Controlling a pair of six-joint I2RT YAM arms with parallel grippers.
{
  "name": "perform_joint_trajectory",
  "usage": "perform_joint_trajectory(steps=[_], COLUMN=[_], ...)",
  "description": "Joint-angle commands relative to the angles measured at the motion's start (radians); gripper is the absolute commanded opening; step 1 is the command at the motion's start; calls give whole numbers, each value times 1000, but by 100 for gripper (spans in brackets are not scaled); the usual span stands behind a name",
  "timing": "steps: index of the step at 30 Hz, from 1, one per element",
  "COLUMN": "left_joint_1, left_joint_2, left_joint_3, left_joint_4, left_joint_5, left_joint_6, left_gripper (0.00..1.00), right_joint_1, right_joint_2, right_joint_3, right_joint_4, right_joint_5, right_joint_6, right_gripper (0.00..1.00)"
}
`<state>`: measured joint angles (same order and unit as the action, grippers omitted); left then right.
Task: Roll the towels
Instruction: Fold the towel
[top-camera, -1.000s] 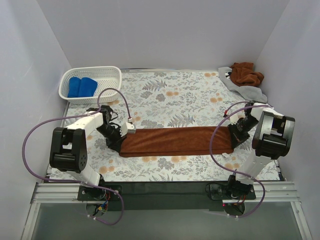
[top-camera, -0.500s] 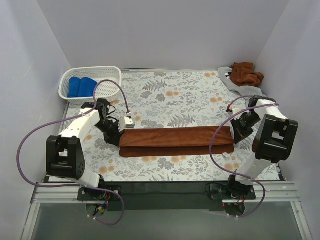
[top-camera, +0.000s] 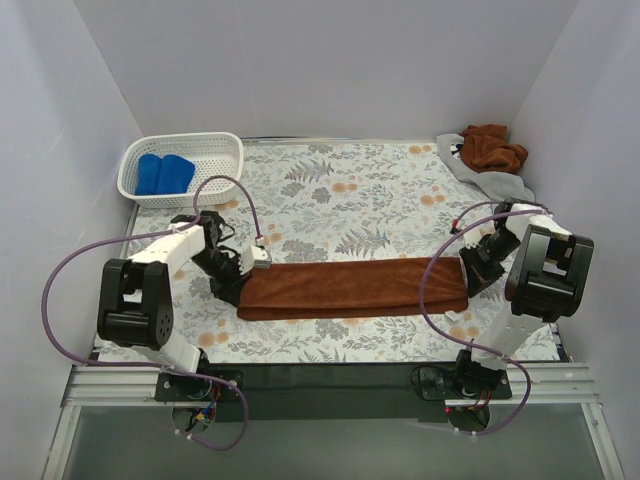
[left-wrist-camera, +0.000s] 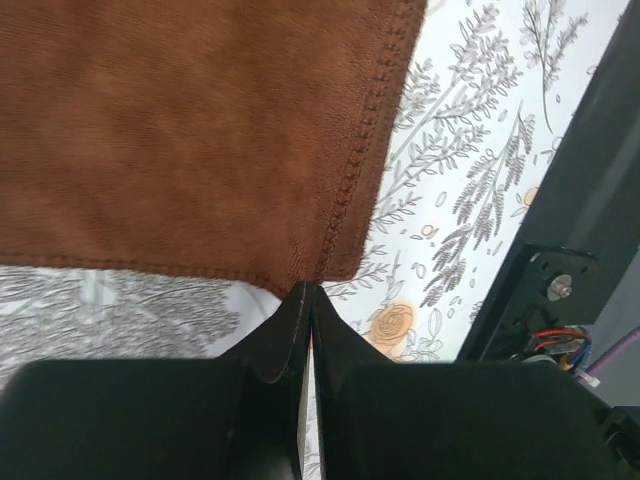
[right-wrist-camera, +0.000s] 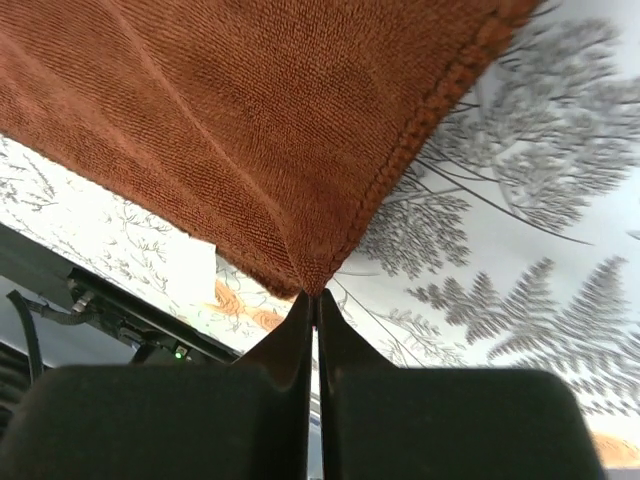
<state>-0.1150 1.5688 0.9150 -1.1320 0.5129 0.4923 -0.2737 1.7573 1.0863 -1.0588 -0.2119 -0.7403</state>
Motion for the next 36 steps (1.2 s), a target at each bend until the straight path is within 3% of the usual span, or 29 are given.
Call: perform_joint_trajectory(steps=[1, 7, 13, 24, 36], left_joint_1=[0, 0, 0, -2, -6], left_joint_2=[-19, -82, -130, -69, -66], left_joint_3=[100, 171, 92, -13, -24], left_joint_4=[-37, -136, -157, -34, -37], left_joint_5=[15, 30, 15, 22, 24], left_joint_6=[6, 25, 52, 11, 17], left_gripper=[0, 0, 0, 0, 0], right_joint_1=[-9, -9, -10, -10, -10], right_joint_2=[-18, -61, -99, -10, -27], right_joint_3=[118, 150, 40, -12, -23], right_joint_4=[-53, -115, -104, 0, -1], right_joint_5=[-1, 11, 20, 26, 39], right_joint_6=[-16, -47, -68, -28, -41], right_gripper=[1, 1, 1, 1, 1])
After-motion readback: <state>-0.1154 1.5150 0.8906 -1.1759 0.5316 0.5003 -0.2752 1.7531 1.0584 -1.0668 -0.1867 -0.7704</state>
